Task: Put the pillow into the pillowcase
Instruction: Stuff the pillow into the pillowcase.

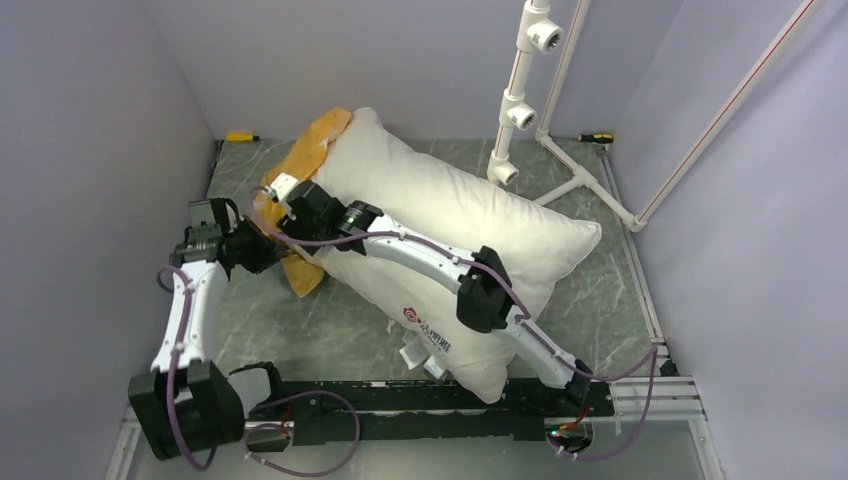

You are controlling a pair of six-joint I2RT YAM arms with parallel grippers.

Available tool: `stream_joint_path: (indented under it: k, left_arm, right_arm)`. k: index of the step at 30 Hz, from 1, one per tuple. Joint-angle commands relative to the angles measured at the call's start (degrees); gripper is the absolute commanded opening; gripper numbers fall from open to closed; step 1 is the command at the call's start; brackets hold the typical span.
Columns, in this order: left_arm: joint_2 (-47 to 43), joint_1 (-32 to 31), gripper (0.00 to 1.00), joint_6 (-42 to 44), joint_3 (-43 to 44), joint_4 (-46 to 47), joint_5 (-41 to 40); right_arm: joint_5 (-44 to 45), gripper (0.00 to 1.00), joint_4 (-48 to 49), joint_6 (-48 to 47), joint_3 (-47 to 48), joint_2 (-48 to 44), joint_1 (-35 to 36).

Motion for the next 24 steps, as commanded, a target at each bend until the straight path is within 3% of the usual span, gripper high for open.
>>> stream_joint_path:
  k: [1, 2, 3, 11, 14, 20, 24]
  left_arm:
    - [-9.21, -2.36, 0.00, -0.18, 2.24, -13.40, 5.24]
    - [-9.78, -2.37, 0.00, 0.42, 1.98, -14.70, 5.31]
    - [-10.38, -2.39, 0.00, 0.56, 1.59, -15.32, 5.47]
    - [-14.63, -2.41, 0.00, -2.67, -0.78, -16.19, 9.78]
    - [-15.07, -2.92, 0.00, -2.55, -0.05, -16.42, 12.36]
    - [-9.66, -9.92, 0.00, 3.87, 10.15, -18.84, 10.01]
    - [-5.05, -15.02, 0.00, 6.55, 17.58, -20.18, 7.22]
  right_arm:
    - [-4.51, 0.29, 4.03, 7.58, 2.07, 4.07, -6.16]
    - [-8.69, 0.04, 6.61, 9.61, 0.08, 2.23, -7.28]
    - [-9.98, 0.00, 8.61, 11.52, -1.95, 0.29, -8.24]
    - [-27.19, 0.00, 15.32, 21.59, -10.86, -8.46, -15.27]
    - [-35.96, 0.00, 18.08, 26.93, -9.19, -8.76, -16.30]
    - [-48.00, 0.00, 26.67, 39.94, -5.04, -6.35, -15.71]
    - [-53.37, 0.00, 30.10, 43.58, -2.39, -4.04, -15.61]
